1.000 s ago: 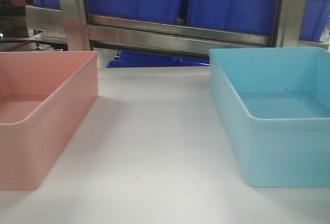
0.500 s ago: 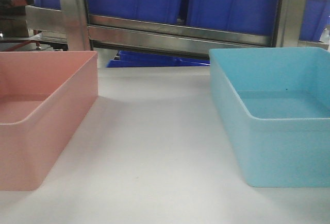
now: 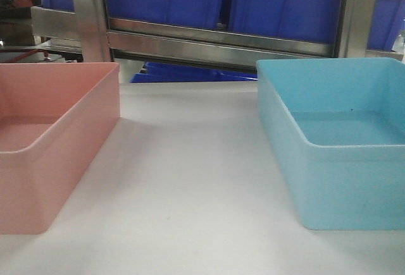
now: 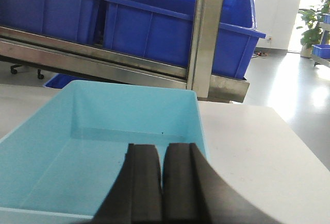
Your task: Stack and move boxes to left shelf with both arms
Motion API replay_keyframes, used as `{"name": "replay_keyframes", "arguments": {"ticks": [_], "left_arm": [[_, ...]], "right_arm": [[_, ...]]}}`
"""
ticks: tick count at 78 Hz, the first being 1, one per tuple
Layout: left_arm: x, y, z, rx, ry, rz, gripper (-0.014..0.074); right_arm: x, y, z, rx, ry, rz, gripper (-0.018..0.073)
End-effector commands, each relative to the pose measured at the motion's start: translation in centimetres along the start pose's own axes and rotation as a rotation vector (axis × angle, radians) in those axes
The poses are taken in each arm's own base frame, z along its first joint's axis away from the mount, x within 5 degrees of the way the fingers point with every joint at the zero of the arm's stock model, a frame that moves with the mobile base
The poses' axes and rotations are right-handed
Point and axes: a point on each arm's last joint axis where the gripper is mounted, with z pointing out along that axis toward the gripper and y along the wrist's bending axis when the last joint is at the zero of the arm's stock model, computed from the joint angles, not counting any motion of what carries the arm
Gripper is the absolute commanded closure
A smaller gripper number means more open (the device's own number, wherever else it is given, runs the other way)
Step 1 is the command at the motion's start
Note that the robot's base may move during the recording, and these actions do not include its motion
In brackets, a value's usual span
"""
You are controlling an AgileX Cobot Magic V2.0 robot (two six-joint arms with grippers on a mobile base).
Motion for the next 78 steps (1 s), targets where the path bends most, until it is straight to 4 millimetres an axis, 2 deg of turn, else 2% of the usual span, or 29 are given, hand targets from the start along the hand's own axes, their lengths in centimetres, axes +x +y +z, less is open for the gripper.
{"name": "replay_keyframes", "arguments": {"ticks": [1, 10, 26, 39, 53, 62, 71, 78], "left_arm": [[-2.5, 0.8, -0.2, -0.017, -0.021, 0.011, 0.0384], [-4.4, 2.5, 1.5, -0.038, 0.064, 0.003, 0.0272], [-7.4, 5.6, 5.4, -0.062, 0.159, -0.017, 0.0272], [-8.8, 7.6, 8.8, -0.082, 0.226, -0.025, 0.0272], [-8.6, 8.3, 12.6, -0.059, 0.304, -0.046, 0.0273], [-7.8, 8.4, 14.1, -0.04, 0.363, -0.061, 0.0273], [-7.6, 8.5, 14.5, -0.038, 0.376, -0.063, 0.0305], [-7.7, 8.6, 14.4, -0.042, 0.372, -0.064, 0.0382]], "right_arm": [[-1.8, 0.0, -0.3, -0.004, -0.136, -0.017, 0.051], [-1.8, 0.0, -0.3, -0.004, -0.136, -0.017, 0.051], [-1.8, 0.0, -0.3, -0.004, -0.136, -0.017, 0.051], [-1.8, 0.0, -0.3, -0.004, -0.136, -0.017, 0.051], [-1.8, 0.0, -0.3, -0.004, -0.136, -0.017, 0.051], [-1.8, 0.0, -0.3, -0.004, -0.136, -0.017, 0.051], [-1.8, 0.0, -0.3, -0.004, -0.136, -0.017, 0.051], [-1.8, 0.0, -0.3, -0.004, -0.136, -0.017, 0.051]]}}
